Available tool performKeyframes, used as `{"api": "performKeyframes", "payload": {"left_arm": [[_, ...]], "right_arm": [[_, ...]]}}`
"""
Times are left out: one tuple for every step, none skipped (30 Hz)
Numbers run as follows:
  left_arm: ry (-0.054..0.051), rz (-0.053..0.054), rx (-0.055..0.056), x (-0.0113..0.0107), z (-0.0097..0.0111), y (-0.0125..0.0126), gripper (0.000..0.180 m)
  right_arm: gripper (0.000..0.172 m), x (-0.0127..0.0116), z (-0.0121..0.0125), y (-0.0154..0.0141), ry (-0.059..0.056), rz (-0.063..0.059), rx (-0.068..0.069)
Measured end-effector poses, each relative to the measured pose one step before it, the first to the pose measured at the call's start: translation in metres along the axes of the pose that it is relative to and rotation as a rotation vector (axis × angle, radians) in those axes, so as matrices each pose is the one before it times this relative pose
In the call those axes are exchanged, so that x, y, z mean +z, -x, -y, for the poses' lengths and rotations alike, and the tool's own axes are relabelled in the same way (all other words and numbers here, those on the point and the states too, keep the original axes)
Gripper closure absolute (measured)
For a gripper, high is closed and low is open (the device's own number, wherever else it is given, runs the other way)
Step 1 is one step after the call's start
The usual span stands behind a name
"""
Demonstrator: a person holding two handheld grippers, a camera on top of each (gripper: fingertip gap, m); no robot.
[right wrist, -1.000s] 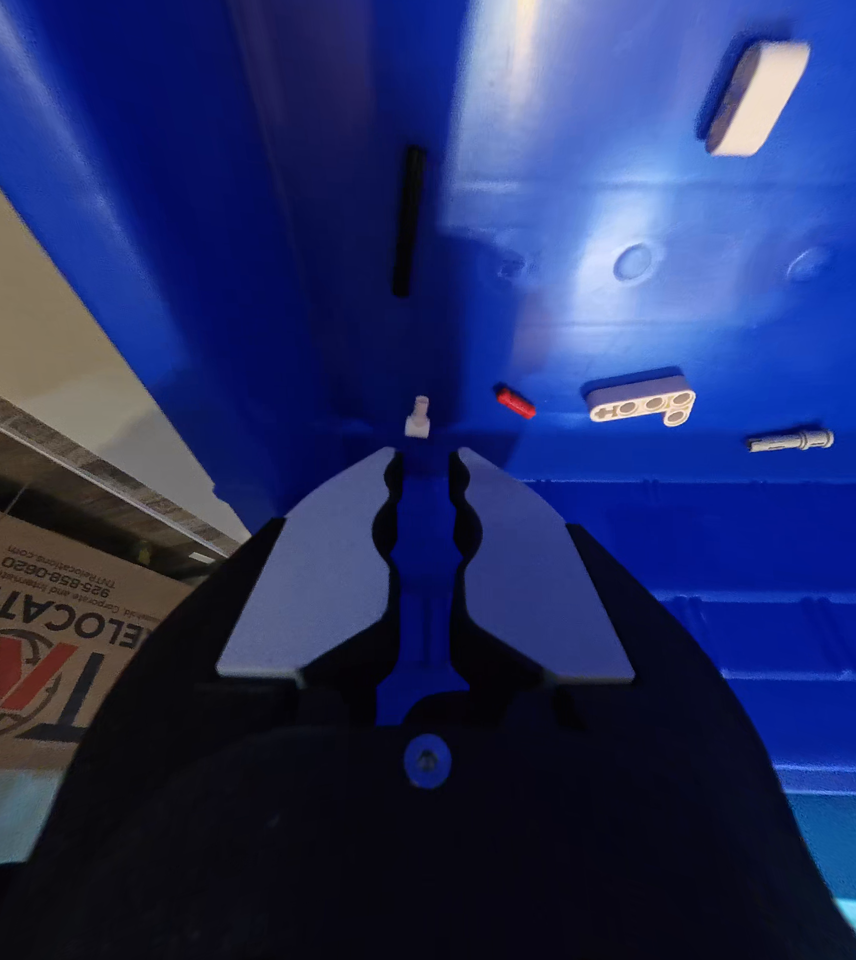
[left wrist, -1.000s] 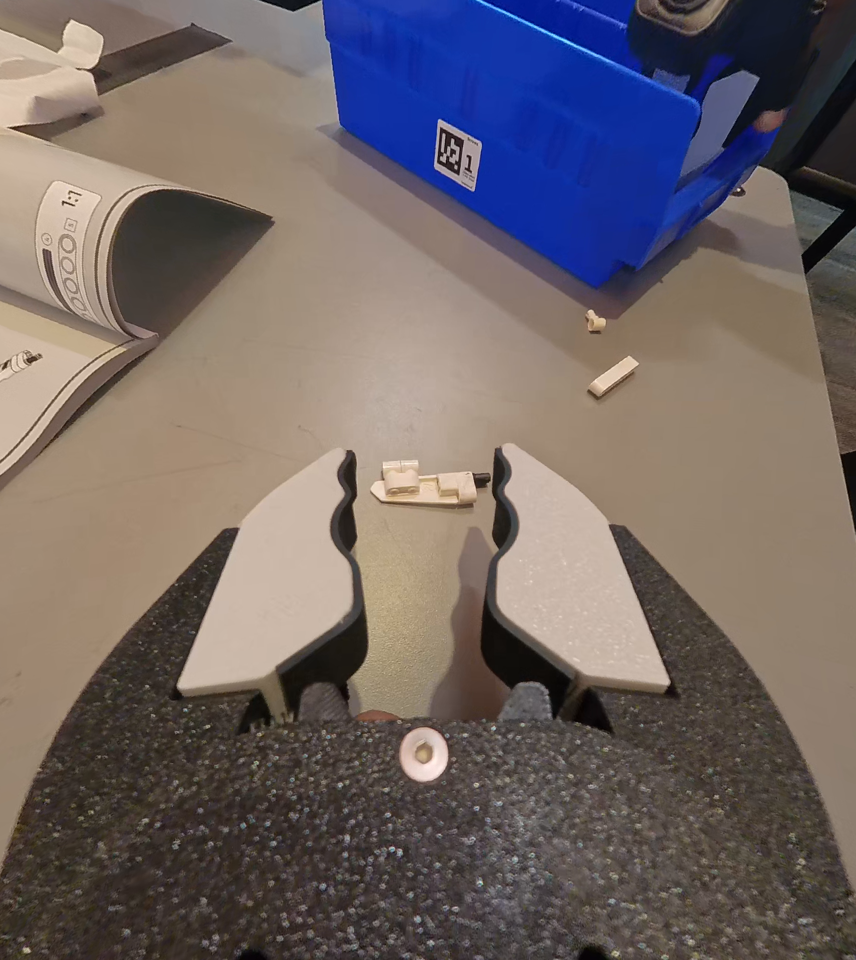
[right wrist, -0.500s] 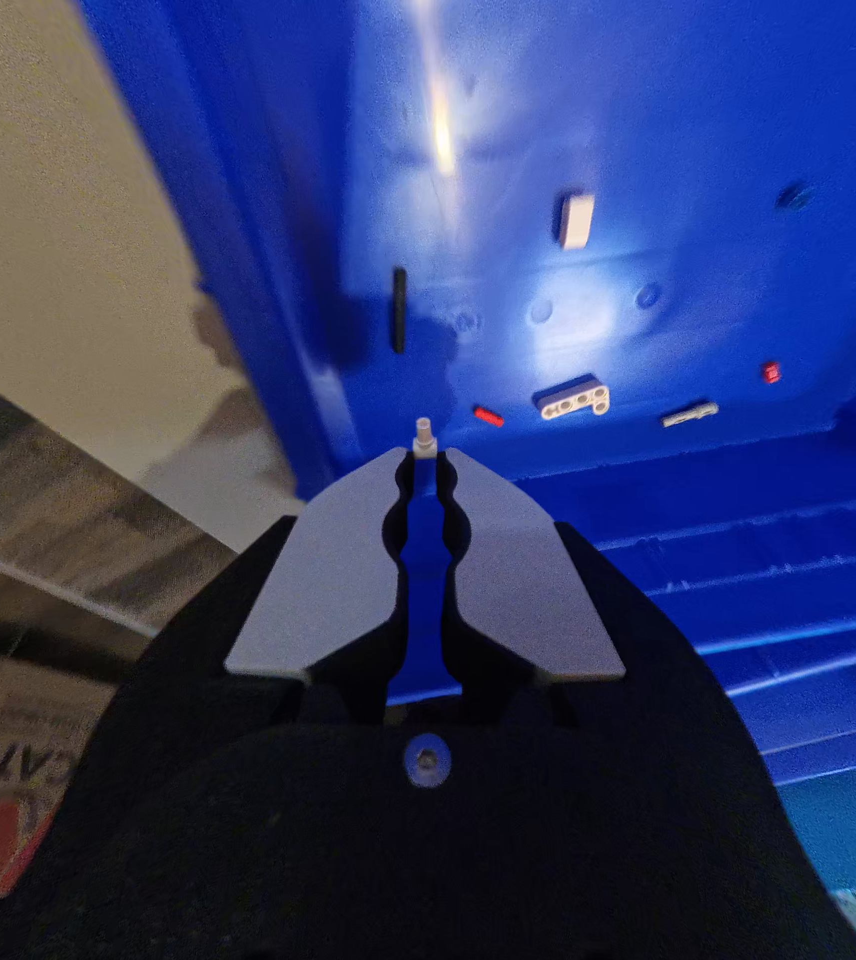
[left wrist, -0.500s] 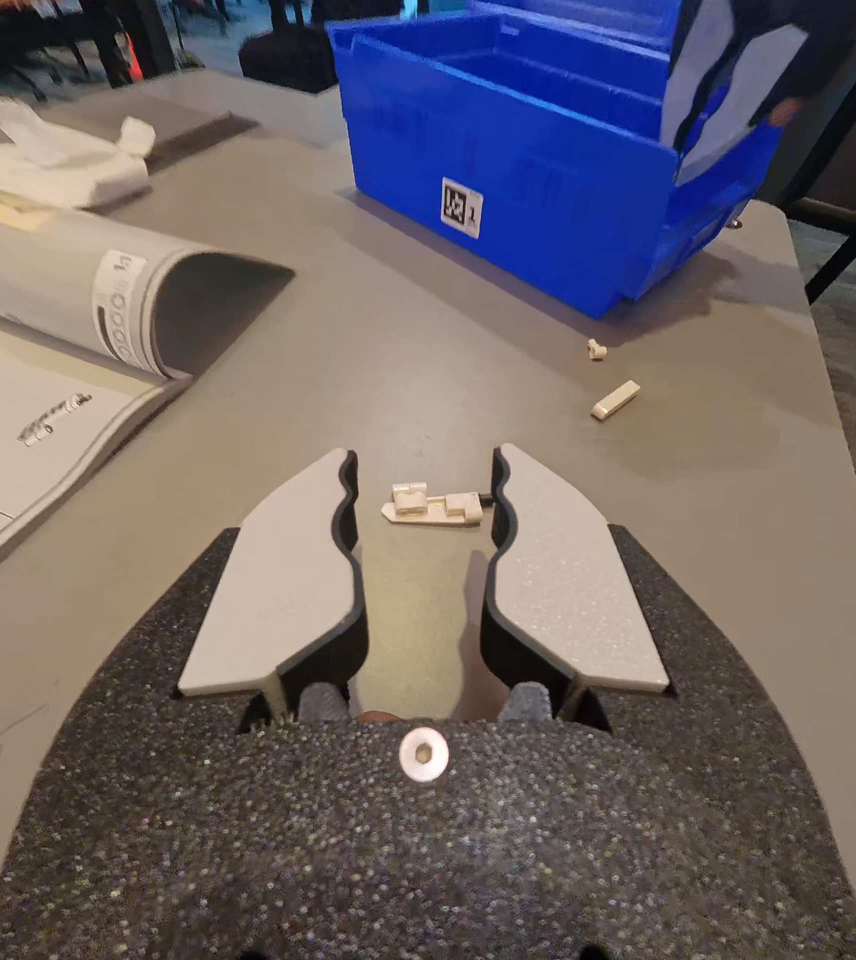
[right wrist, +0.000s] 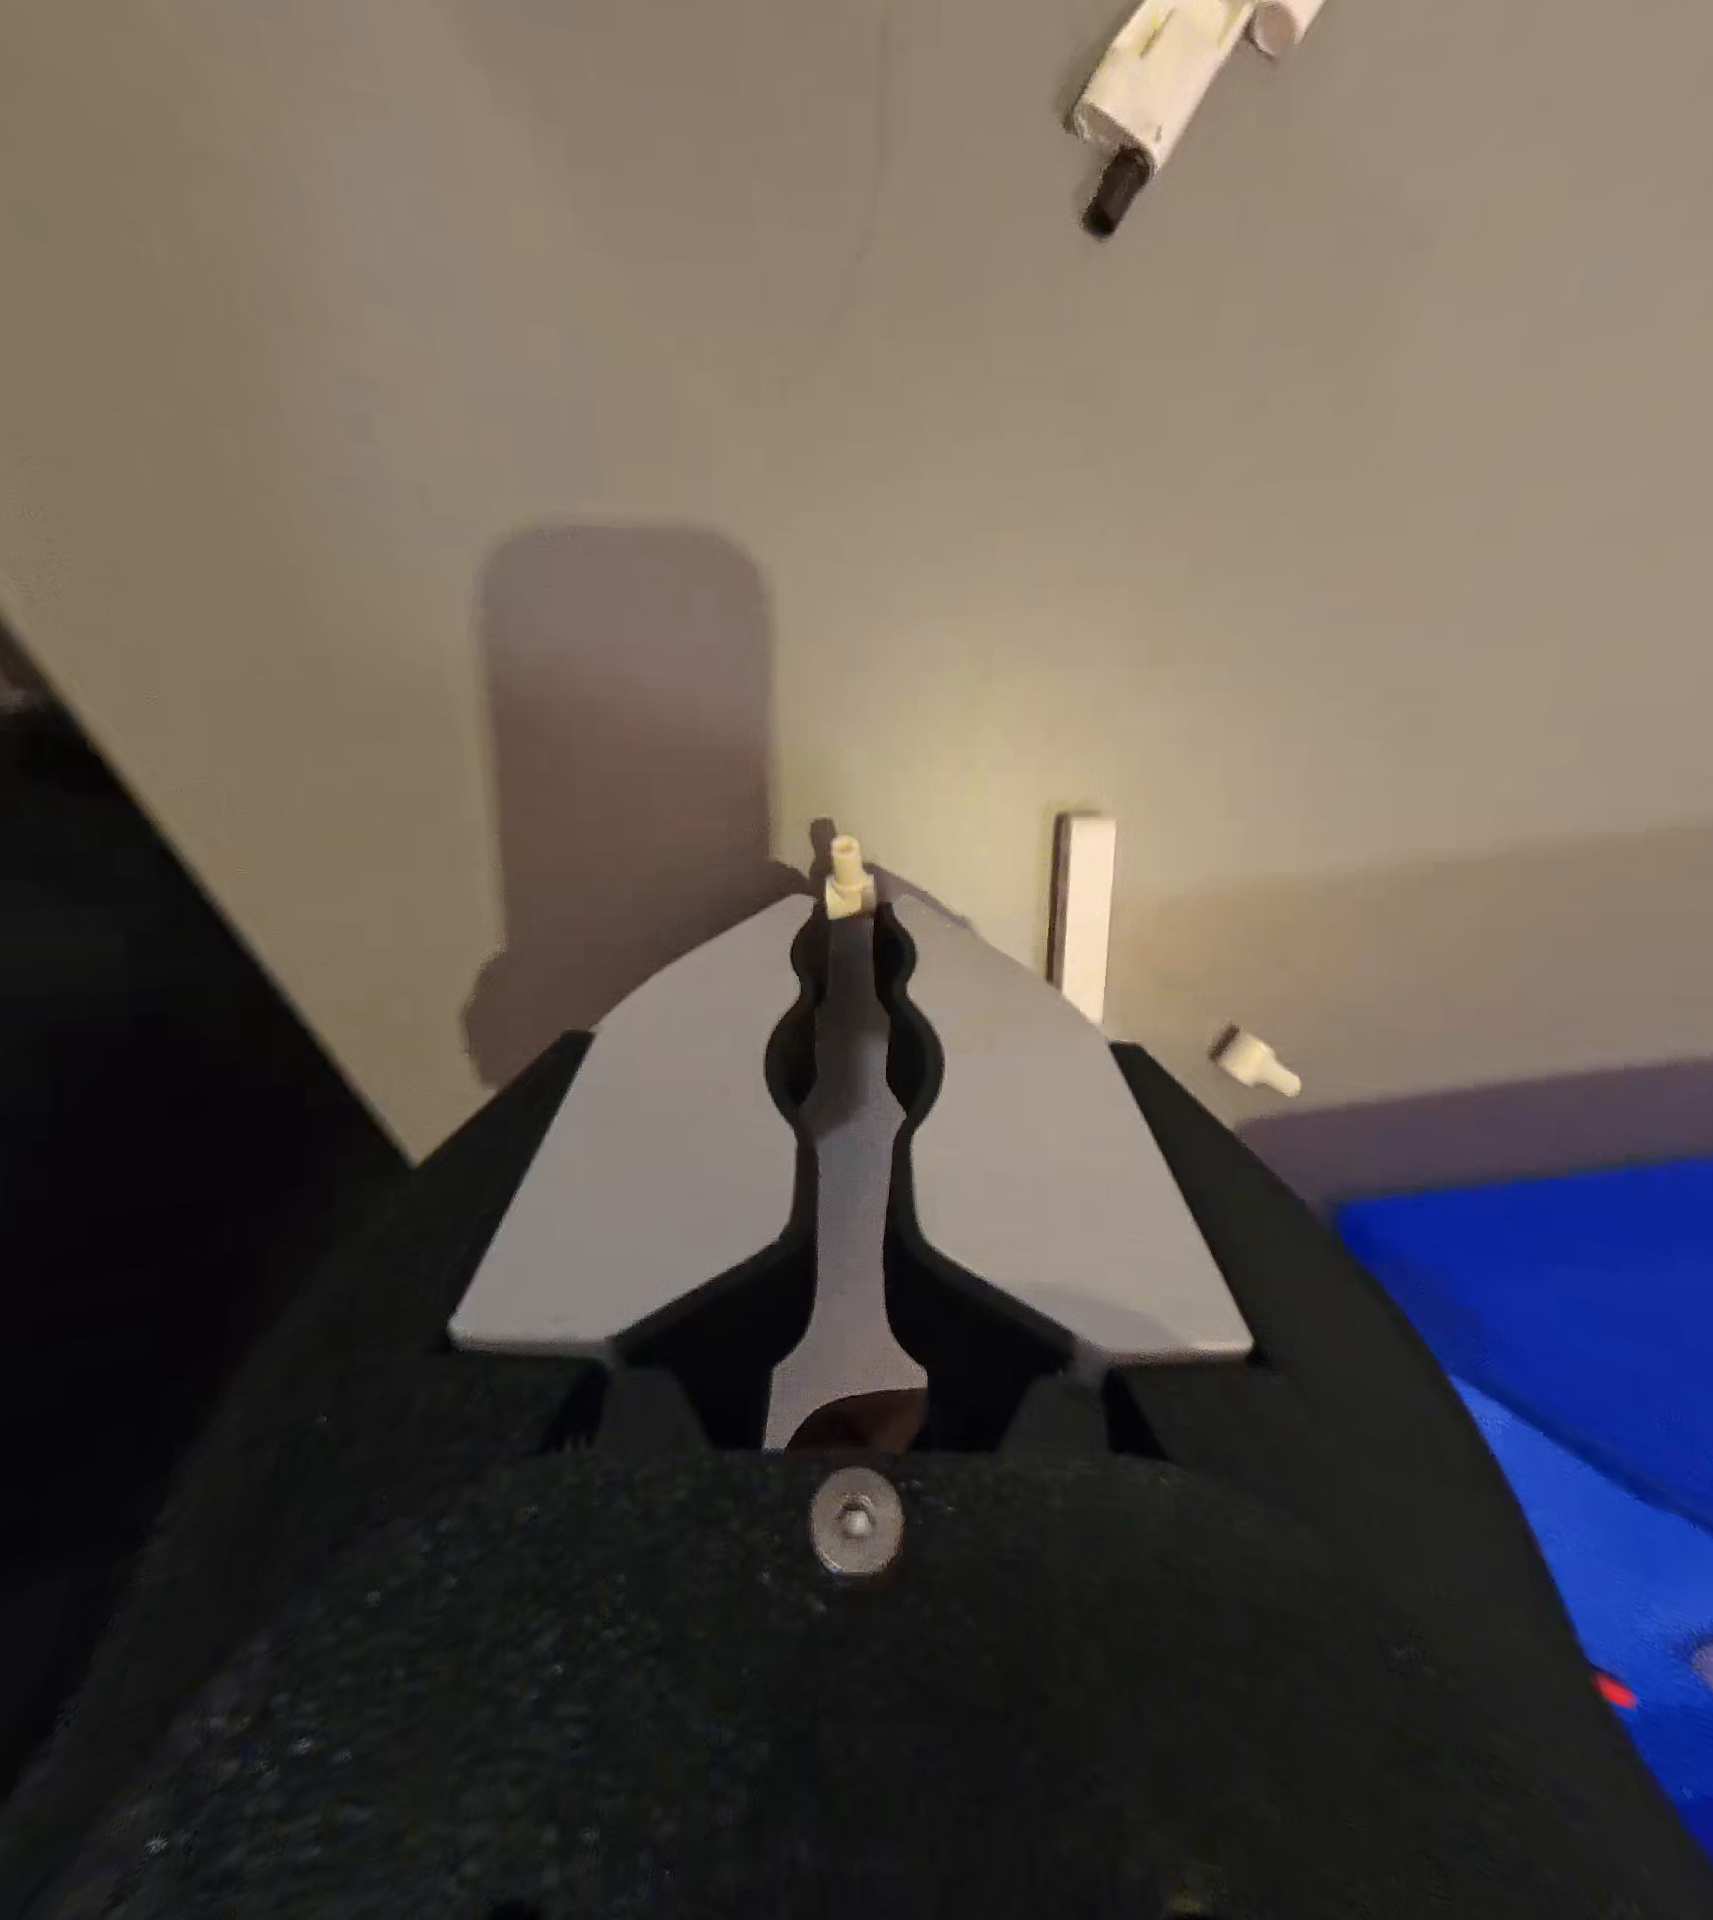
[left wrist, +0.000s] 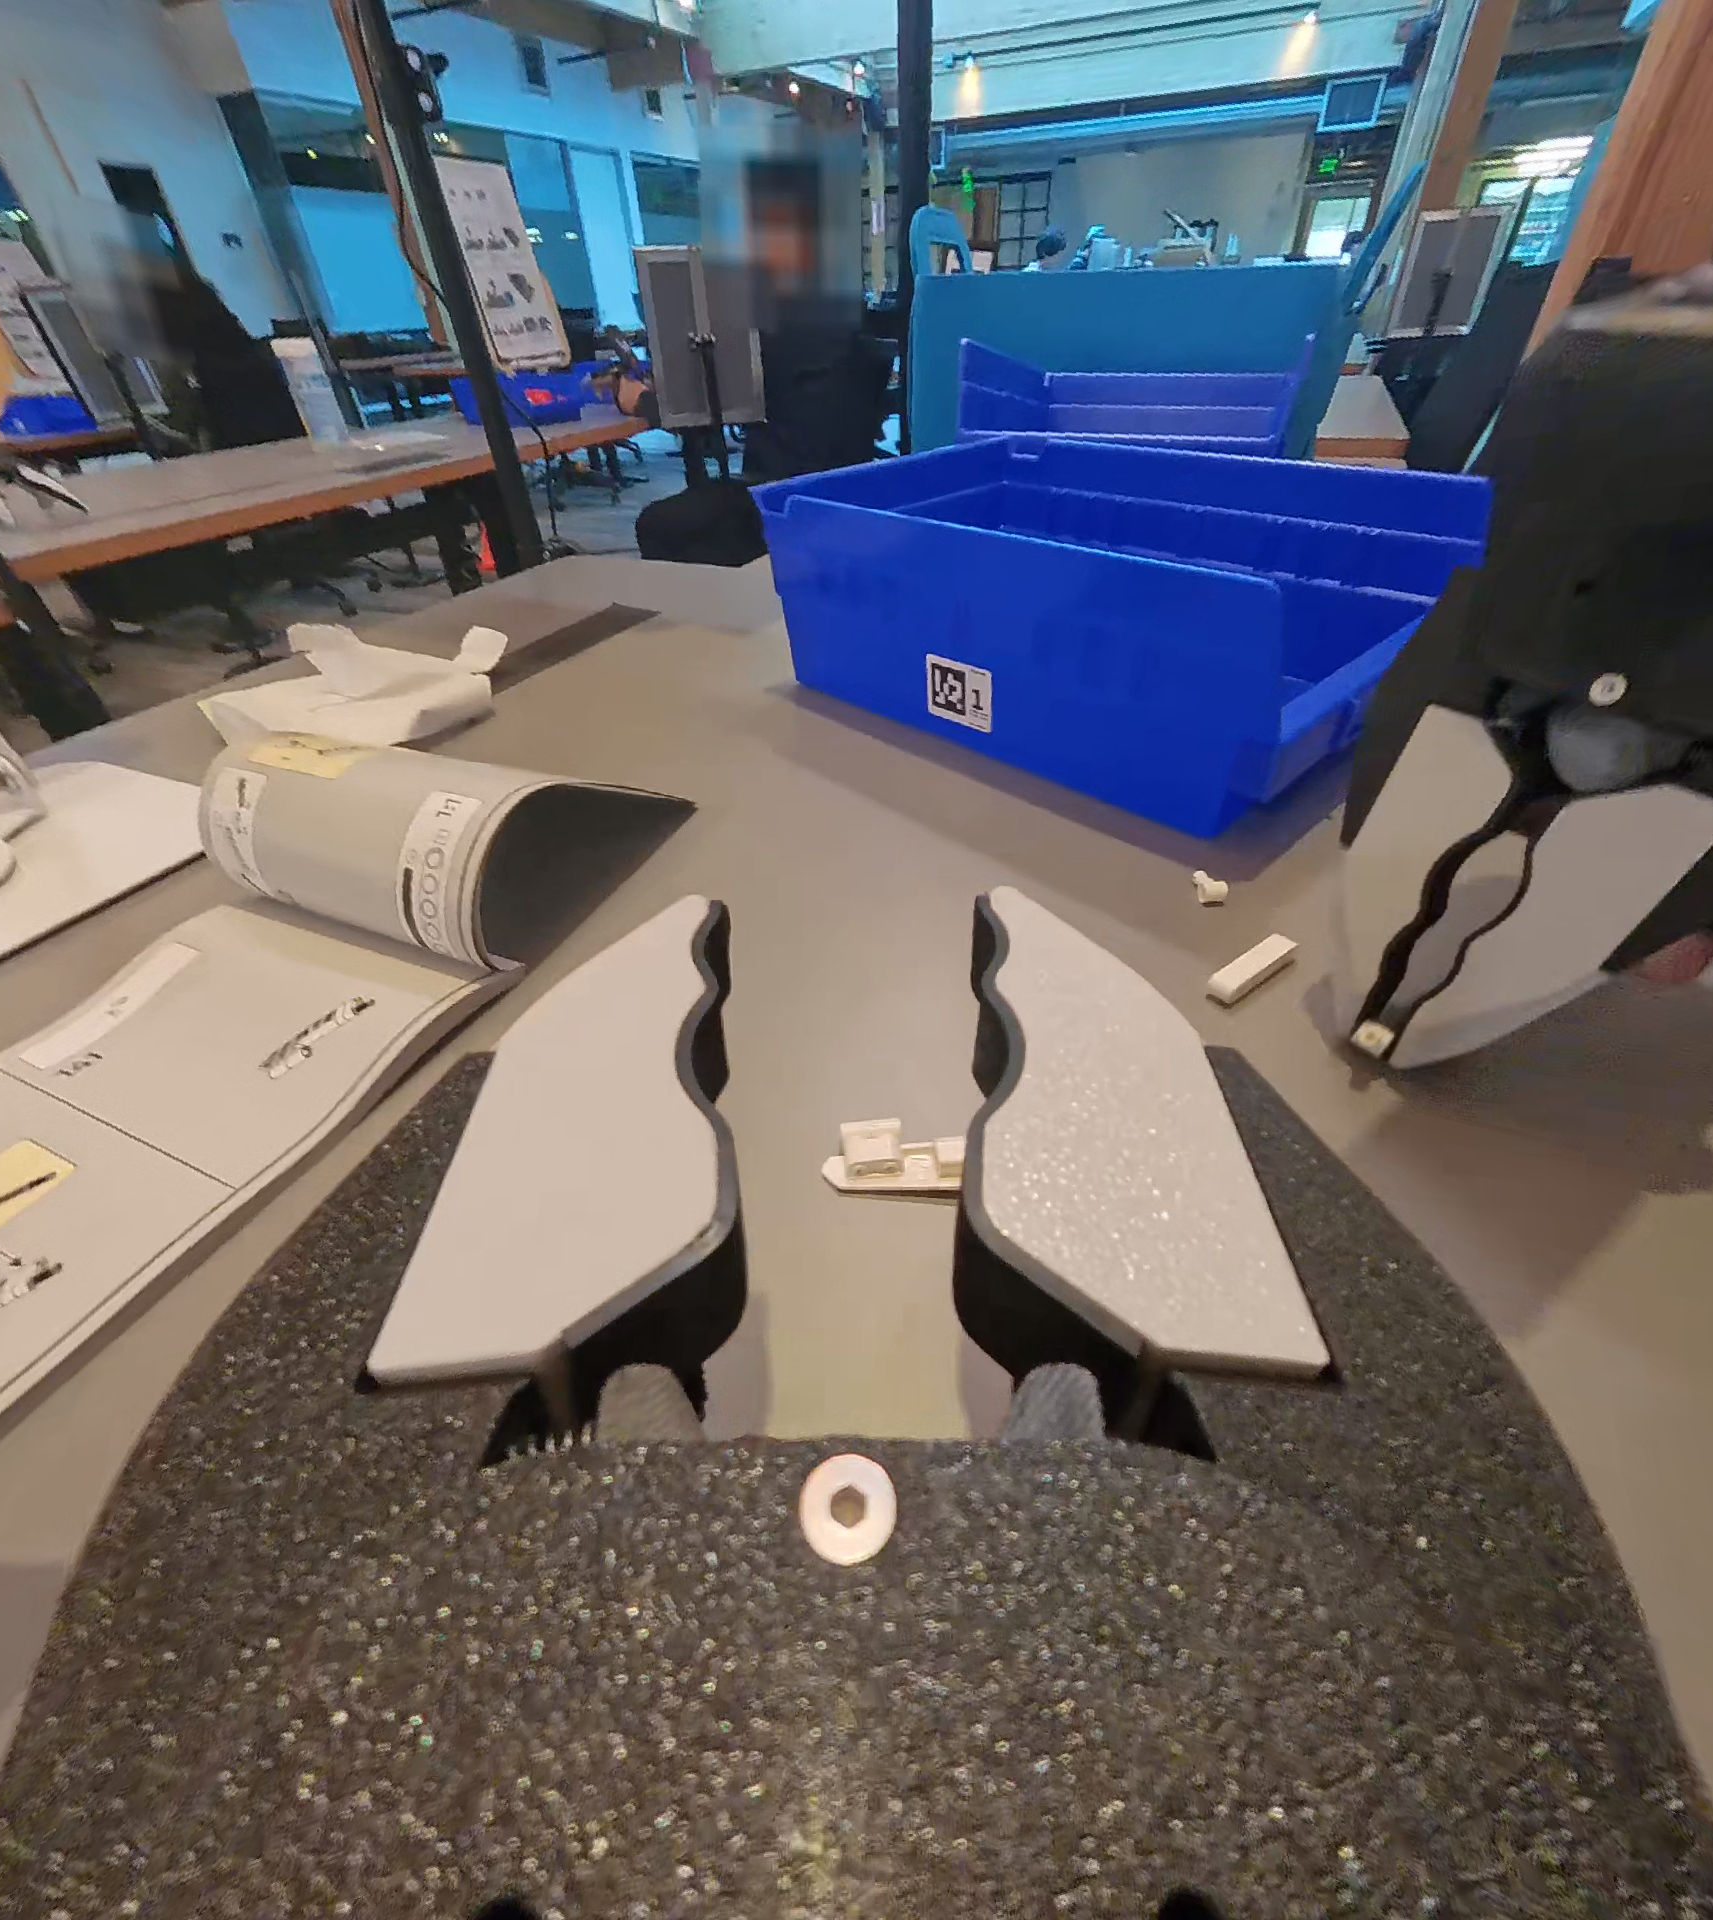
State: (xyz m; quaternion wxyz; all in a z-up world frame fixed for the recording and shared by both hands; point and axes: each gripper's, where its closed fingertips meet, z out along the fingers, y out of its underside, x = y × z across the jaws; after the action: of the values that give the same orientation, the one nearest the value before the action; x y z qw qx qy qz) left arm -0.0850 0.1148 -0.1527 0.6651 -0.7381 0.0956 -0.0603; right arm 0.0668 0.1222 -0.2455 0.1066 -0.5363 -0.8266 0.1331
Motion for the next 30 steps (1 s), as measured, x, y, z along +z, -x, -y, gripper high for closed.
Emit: {"api": "performKeyframes", "payload": {"left_arm": [[-0.007,0.0082,0.0137,-0.0009,0.00121,0.00124,0.136],[-0.0064,0.0015,0.0058,-0.00072,0.00132,0.0006,0.137],[-0.0037,-0.0004,-0.0007,-0.00041,0.00078,0.00049,0.137],[0.0023,-0.0006,-0.0041,-0.00006,-0.00034,0.00057,0.137],[0.006,-0.0016,-0.004,0.00013,-0.00107,0.00032,0.137],[0.0055,-0.0015,-0.0032,0.00036,-0.00127,0.00011,0.137],[0.0038,-0.0007,-0.0029,0.00031,-0.00106,0.0001,0.137],[0.0039,-0.0014,-0.0021,0.00037,-0.00084,-0.00032,0.137],[0.0044,-0.0017,0.0002,0.00025,-0.0006,-0.0004,0.137],[0.0034,-0.0003,0.0021,0.00014,-0.00028,-0.0003,0.137],[-0.0006,0.0002,0.0024,0.0,0.00029,-0.0002,0.137],[-0.0018,-0.0002,0.001,-0.00005,0.00043,-0.00019,0.137],[0.0002,0.0004,-0.0003,-0.00003,0.00007,0.00003,0.137],[-0.0005,0.0004,-0.0002,0.0001,-0.00004,0.00025,0.137],[-0.003,0.0004,-0.0011,-0.00002,0.00015,0.00021,0.137],[-0.0057,-0.0003,-0.0039,-0.00012,0.00056,0.00028,0.137],[-0.0094,-0.0018,-0.0059,-0.00023,0.00109,0.00017,0.137],[-0.0127,-0.0027,-0.0069,-0.0006,0.00178,0.00027,0.137],[-0.0132,-0.0041,-0.0085,-0.00073,0.00205,0.00016,0.137],[-0.0085,-0.0039,-0.0086,-0.0009,0.00168,0.00031,0.137],[-0.0018,-0.0029,-0.0087,-0.00067,0.00088,0.00047,0.137],[0.0046,-0.0019,-0.0084,-0.00019,-0.00029,0.00063,0.137],[0.012,0.0,-0.0092,0.00033,-0.00165,0.00085,0.137],[0.0158,-0.0012,-0.0095,0.00071,-0.00277,0.00073,0.137],[0.0147,-0.0016,-0.0085,0.00088,-0.00298,0.00058,0.137],[0.0106,-0.0024,-0.0062,0.00091,-0.00256,0.00018,0.137],[0.0074,-0.0036,-0.0046,0.0007,-0.00199,-0.00017,0.137],[0.0064,-0.0044,-0.0042,0.00065,-0.00128,-0.00048,0.137],[0.0039,-0.0022,-0.0024,0.00018,-0.00034,-0.00034,0.137],[0.0012,-0.0005,-0.0032,-0.00008,-0.00003,0.00002,0.137]], "right_arm": [[0.163,0.00621,0.00288,-0.00142,-0.0109,-0.0142,0.0206],[0.164,0.00161,0.00913,-0.0024,-0.0533,-0.0181,0.033],[0.163,0.00256,0.00304,-0.00103,-0.0116,-0.0061,0.0267],[0.164,0.00138,0.00375,-0.00106,-0.0206,-0.0121,0.0123],[0.163,0.00105,0.00233,-0.00073,-0.0127,-0.0135,0.0029],[0.163,0.00056,0.00117,-0.00064,-0.007,-0.0135,0.0037],[0.16,-0.00001,0.00054,-0.00128,-0.005,-0.0175,0.0013],[0.156,-0.00068,-0.00042,-0.0015,-0.0022,-0.0185,-0.0042],[0.153,-0.0011,-0.00121,-0.00097,0.0002,-0.0124,-0.0068],[0.15,-0.00155,-0.00122,-0.00026,-0.0011,-0.0069,-0.0064],[0.148,-0.0022,-0.00102,-0.00087,-0.0043,-0.01,-0.0046],[0.148,-0.00235,-0.00036,-0.00105,-0.008,-0.0112,-0.007],[0.147,-0.00244,0.00101,0.00033,-0.0158,-0.0056,-0.0156],[0.146,-0.00191,0.00125,0.00074,-0.0163,-0.0058,-0.0164],[0.146,-0.00082,0.00121,0.00001,-0.0095,-0.0094,-0.0114],[0.146,-0.00011,0.00196,-0.00055,-0.0123,-0.0107,-0.0103],[0.146,0.00045,0.0029,-0.00076,-0.0174,-0.0123,-0.0059],[0.146,0.00088,0.00217,-0.00018,-0.0118,-0.0051,0.0014],[0.146,0.00117,0.00167,0.00107,-0.0086,0.0051,0.0041],[0.146,0.00141,0.00181,0.00118,-0.0101,0.006,0.0069],[0.146,0.00189,0.0017,0.00072,-0.0098,0.003,0.0086],[0.146,0.00245,0.00116,0.00083,-0.0046,0.0031,0.0078],[0.146,0.00281,-0.00008,0.00069,0.0039,0.0016,0.0051],[0.146,0.00297,-0.00061,-0.0001,0.0095,-0.004,0.001],[0.147,0.00243,-0.00062,-0.00029,0.01,-0.0059,-0.0001],[0.151,0.00126,0.00199,0.00014,-0.0049,-0.0003,0.0047],[0.156,0.00134,0.00076,0.00066,0.0041,0.0049,0.0037],[0.164,0.00137,0.00055,-0.00037,0.004,-0.0019,0.0051],[0.164,0.00117,0.00137,-0.00123,-0.0026,-0.0045,0.0033],[0.164,0.00111,0.00141,-0.00102,-0.0036,-0.0009,0.002]]}}
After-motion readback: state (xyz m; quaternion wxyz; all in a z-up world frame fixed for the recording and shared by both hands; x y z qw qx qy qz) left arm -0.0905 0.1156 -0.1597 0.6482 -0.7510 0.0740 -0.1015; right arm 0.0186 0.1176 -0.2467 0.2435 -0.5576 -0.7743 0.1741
